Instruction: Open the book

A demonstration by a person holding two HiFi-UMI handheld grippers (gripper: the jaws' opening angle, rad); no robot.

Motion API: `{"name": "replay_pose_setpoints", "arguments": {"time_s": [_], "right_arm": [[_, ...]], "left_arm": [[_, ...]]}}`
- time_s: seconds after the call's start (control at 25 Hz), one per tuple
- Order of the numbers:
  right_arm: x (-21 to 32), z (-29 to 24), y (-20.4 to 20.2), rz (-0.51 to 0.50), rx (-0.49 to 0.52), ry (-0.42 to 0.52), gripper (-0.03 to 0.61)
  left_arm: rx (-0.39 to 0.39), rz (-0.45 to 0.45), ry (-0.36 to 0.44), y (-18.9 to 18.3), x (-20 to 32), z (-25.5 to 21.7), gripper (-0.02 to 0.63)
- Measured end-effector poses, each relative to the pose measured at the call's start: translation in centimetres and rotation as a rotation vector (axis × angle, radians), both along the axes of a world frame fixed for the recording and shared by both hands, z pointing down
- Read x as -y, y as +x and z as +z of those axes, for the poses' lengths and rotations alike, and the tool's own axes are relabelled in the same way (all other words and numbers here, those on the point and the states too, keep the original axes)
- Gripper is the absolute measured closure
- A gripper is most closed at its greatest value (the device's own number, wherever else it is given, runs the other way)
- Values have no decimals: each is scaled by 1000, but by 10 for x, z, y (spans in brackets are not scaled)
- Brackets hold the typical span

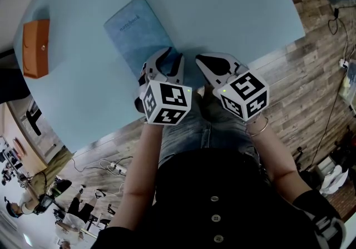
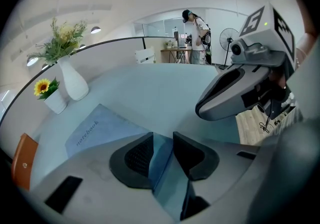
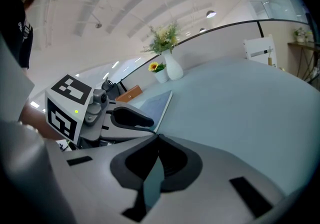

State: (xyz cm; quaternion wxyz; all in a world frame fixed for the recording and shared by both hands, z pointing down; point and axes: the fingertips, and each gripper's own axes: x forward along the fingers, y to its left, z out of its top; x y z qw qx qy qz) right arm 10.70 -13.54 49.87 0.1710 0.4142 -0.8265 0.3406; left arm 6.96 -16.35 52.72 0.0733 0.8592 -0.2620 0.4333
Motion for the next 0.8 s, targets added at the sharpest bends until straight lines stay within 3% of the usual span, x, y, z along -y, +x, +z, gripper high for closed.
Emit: {"name": "replay_pose_setpoints", "arguments": {"time_s": [0.32,0.52,0.68,0.8], "right_arm": [[1,-1,-1,-1,-3,2,575],[-1,-2,-2,-12,3,0,575],[0,-5,-3,-17,1,5,575],[1,-7,-1,-21,0,11,575]], "left_arm": [[-27,7,-39,0,0,-1,499],[-88,9,-102,1,-1,-3,511],[-146,6,-165,3,-3,-8,572],[-158,-13,-173,4,-3,-9,580]]}}
